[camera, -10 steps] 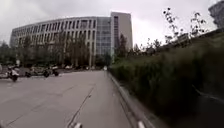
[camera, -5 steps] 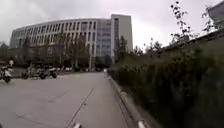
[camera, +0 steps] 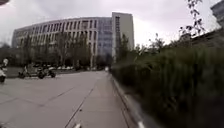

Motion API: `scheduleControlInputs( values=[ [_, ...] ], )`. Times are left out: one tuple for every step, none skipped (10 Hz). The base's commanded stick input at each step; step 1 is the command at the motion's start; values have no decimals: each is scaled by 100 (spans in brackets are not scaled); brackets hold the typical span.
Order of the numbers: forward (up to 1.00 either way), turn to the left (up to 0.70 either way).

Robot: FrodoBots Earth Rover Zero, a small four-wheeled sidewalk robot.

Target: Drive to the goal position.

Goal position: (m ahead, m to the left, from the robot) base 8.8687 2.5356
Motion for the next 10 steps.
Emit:
scheduleControlInputs(
  values=[
    [70, 0],
    [70, 0],
    [70, 0],
    [70, 0],
    [70, 0],
    [70, 0],
    [70, 0],
    [70, 0],
    [70, 0],
    [70, 0]
  ],
)
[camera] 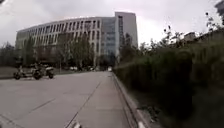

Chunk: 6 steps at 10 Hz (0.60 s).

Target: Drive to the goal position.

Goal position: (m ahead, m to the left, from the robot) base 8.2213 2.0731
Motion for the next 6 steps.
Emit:
scheduleControlInputs(
  values=[
    [70, 0],
    [70, 0],
    [70, 0],
    [70, 0],
    [70, 0],
    [70, 0]
  ],
)
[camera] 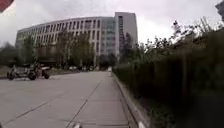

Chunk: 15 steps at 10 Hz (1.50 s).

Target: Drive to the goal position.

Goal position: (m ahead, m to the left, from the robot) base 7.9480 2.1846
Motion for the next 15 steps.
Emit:
scheduleControlInputs(
  values=[
    [70, 0],
    [70, 0],
    [70, 9],
    [70, 9],
    [70, 2],
    [70, 0],
    [70, 0],
    [70, 0],
    [70, 0],
    [70, 0],
    [70, 0],
    [70, 0],
    [70, 0],
    [70, 0],
    [70, 0]
  ],
)
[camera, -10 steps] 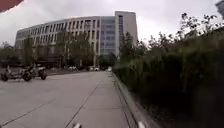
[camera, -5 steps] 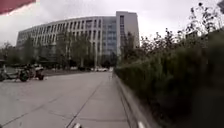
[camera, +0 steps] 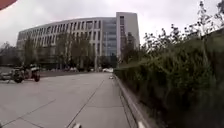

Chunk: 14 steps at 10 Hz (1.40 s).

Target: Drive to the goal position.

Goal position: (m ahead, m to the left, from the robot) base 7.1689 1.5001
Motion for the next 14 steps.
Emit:
scheduleControlInputs(
  values=[
    [70, 6],
    [70, 14],
    [70, 14],
    [70, 14],
    [70, 14],
    [70, 6],
    [70, 0],
    [70, 0],
    [70, 0],
    [70, 0],
    [70, 0],
    [70, 0],
    [70, 0],
    [70, 0]
  ],
)
